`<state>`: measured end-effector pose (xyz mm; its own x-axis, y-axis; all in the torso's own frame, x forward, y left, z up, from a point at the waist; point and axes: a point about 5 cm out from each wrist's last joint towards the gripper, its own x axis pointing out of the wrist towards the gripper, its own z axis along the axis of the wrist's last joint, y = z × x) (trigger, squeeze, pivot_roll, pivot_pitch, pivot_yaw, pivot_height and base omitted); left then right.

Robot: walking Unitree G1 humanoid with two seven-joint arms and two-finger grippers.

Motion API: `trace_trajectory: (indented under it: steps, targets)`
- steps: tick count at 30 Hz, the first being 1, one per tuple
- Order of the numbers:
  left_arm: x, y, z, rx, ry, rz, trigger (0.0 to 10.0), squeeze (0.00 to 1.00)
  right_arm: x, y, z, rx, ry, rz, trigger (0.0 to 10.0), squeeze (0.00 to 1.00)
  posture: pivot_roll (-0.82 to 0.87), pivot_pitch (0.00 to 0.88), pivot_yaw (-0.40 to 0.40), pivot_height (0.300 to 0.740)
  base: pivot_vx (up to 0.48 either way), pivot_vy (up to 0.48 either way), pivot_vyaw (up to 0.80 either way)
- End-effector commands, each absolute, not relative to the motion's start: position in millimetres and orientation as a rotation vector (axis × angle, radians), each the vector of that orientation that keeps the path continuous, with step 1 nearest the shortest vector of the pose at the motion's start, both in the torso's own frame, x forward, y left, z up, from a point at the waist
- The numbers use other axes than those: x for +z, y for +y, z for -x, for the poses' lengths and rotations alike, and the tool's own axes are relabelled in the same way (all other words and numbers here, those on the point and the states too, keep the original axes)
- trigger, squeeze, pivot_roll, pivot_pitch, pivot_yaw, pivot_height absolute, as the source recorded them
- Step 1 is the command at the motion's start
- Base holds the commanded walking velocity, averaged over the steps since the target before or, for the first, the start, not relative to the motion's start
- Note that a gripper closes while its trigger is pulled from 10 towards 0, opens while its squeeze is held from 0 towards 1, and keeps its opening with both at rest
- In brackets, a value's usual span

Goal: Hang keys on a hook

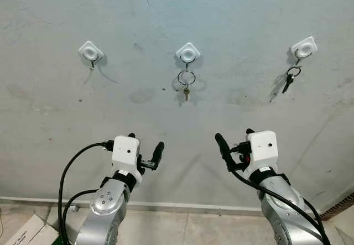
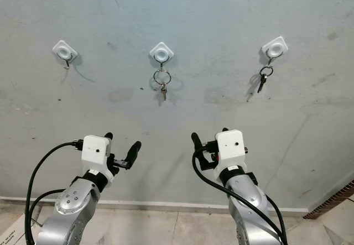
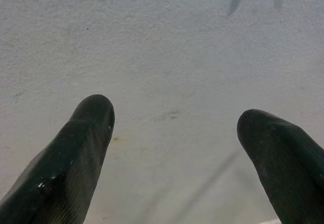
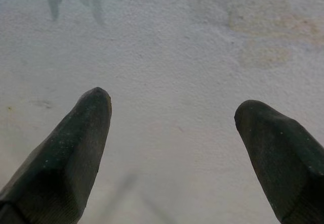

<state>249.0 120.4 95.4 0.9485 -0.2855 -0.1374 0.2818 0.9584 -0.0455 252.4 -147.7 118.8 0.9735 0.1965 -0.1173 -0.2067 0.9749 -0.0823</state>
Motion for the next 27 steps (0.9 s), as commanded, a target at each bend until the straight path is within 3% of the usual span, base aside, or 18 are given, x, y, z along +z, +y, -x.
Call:
trace_trajectory:
  steps: [1, 22, 27]
  targets:
    - [97.0, 124.8, -249.7, -0.278, 0.144, 0.023, 10.0, 0.00, 121.5, -144.3, -254.0, 0.207, 0.102, 0.089, 10.0, 0.00, -0.03, 0.000, 0.096, 0.740, 0.000, 0.292, 0.00]
    - [97.0, 123.9, -249.6, -0.291, 0.149, 0.020, 10.0, 0.00, 121.6, -144.5, -255.7, 0.205, 0.100, 0.090, 10.0, 0.00, -0.03, 0.000, 0.097, 0.740, 0.000, 0.400, 0.00]
    - [97.3, 122.3, -249.3, -0.299, 0.143, 0.010, 10.0, 0.00, 121.6, -144.3, -256.1, 0.205, 0.101, 0.091, 10.0, 0.00, -0.03, 0.000, 0.097, 0.740, 0.000, 0.048, 0.00]
